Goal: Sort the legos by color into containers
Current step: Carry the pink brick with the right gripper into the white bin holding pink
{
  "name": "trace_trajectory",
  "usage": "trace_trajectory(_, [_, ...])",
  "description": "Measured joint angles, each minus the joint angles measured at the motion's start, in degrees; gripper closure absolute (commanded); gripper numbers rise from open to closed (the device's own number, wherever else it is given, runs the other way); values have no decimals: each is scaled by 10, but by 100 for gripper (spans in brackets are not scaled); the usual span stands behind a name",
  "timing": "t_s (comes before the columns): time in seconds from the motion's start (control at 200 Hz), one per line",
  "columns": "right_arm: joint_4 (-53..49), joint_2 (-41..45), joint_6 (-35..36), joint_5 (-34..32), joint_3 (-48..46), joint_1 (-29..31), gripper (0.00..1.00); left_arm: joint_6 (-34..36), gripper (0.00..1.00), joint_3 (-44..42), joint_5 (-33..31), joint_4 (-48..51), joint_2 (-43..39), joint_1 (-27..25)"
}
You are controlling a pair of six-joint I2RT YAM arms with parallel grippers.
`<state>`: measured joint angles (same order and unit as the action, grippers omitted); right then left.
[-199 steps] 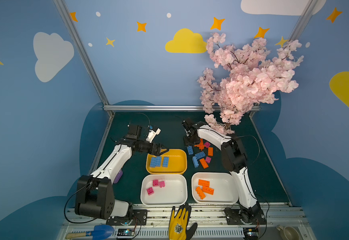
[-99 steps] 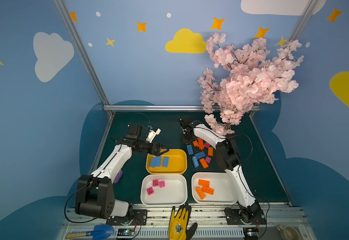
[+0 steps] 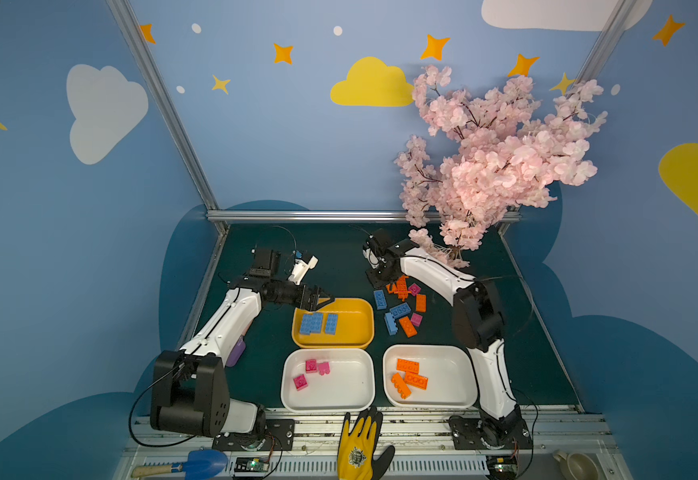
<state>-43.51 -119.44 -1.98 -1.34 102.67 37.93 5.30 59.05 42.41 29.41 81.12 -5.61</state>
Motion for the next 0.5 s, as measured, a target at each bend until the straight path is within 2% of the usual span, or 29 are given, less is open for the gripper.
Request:
trace_trajectory(0.165, [70,195,105,116,-166,41,85,3,0,3,0,7,0,14])
trace_trajectory(0.275, [121,285,182,189,-273,90,84,6,0,8,0,11,0,22])
trace_trajectory(0.375, [169,317,236,247,-353,140,82,7,0,9,-6,12,-1,27])
trace_trajectory(0.501, [200,300,290,277,-401,200,82,7,0,9,-18,14,-1,30])
